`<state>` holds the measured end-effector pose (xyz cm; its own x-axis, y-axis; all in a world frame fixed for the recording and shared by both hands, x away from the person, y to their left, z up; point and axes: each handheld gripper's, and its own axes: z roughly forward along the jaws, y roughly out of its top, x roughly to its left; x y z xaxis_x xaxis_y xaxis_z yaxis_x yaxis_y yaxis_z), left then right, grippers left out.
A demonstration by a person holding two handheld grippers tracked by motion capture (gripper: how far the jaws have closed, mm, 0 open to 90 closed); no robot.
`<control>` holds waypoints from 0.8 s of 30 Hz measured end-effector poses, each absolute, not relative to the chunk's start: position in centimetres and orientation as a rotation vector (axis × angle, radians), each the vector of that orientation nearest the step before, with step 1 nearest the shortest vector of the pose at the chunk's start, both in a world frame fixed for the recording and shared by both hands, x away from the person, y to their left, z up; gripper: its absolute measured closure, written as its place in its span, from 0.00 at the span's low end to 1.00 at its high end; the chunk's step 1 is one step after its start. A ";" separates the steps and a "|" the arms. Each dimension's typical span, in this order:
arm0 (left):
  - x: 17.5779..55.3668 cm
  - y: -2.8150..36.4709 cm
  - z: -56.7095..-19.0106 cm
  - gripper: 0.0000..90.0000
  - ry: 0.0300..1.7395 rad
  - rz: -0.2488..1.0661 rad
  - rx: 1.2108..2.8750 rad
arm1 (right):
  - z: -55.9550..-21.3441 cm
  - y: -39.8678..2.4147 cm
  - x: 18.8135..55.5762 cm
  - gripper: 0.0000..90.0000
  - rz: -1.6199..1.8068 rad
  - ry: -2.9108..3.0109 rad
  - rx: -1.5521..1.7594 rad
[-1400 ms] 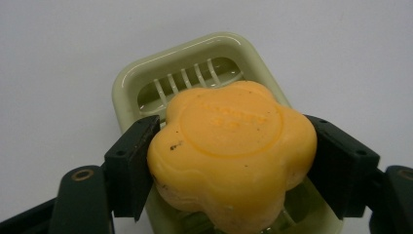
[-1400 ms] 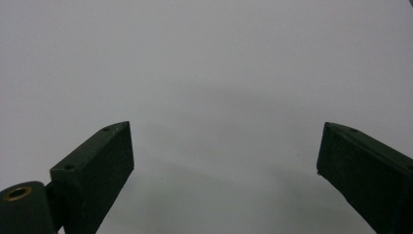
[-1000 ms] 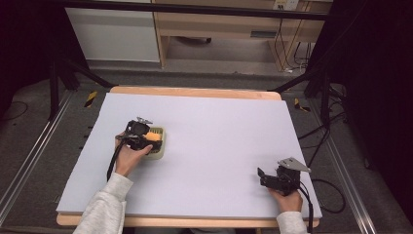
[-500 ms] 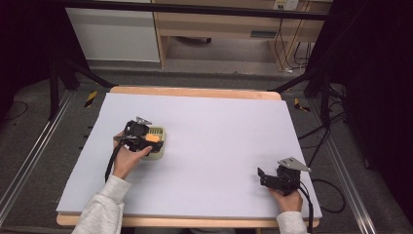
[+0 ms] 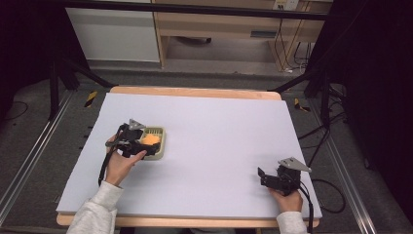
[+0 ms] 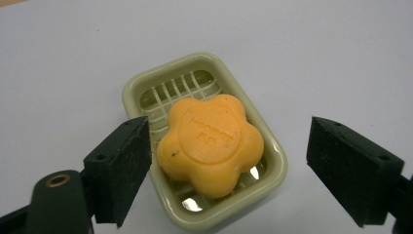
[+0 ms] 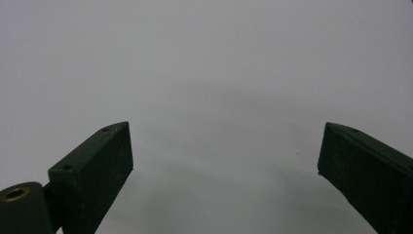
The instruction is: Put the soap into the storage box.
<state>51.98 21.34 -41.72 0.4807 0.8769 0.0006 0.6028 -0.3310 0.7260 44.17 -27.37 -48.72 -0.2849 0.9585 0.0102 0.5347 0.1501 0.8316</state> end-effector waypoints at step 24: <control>47.0 26.4 -44.9 0.18 1.259 0.584 1.966 | -48.7 -27.5 44.1 0.05 1.037 1.883 1.426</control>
<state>47.04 26.40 -44.90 0.4210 0.9070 -0.0058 0.5815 -0.2650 0.7692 44.09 -27.47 -48.69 -0.2817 0.9593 0.0213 0.5307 0.1373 0.8363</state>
